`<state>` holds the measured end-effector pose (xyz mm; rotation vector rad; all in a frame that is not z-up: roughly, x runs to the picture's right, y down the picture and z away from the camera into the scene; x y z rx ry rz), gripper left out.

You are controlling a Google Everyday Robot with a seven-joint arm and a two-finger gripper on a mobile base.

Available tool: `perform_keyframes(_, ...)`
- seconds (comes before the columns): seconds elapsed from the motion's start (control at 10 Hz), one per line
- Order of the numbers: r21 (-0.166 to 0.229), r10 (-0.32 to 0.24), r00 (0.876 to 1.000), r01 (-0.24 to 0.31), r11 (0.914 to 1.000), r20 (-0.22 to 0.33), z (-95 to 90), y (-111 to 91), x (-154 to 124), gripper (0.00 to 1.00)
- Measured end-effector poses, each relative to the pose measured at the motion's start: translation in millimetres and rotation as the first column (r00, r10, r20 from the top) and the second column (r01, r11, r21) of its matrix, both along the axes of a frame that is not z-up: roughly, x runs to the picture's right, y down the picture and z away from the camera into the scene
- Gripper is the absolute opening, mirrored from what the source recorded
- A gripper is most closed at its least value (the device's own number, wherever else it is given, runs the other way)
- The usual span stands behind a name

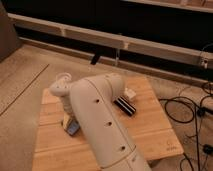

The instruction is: Wipe the white sponge on the table

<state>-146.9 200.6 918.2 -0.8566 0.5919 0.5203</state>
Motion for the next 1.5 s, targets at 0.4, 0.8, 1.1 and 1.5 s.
perform_keyframes(0.4,0.150,-0.086,0.985,0.108,0.9828,-0.148,1.0,-74,67,0.00)
perform_keyframes(0.8,0.258,-0.132,0.977,0.173,0.9506,-0.167,-9.5,-127,58,0.00)
perform_keyframes(1.1,0.295,-0.143,0.986,0.163,0.9414,-0.090,-8.8,-133,18,0.06)
perform_keyframes(1.5,0.297,-0.106,0.994,0.109,0.9486,-0.025,-12.0,-129,-6,0.19)
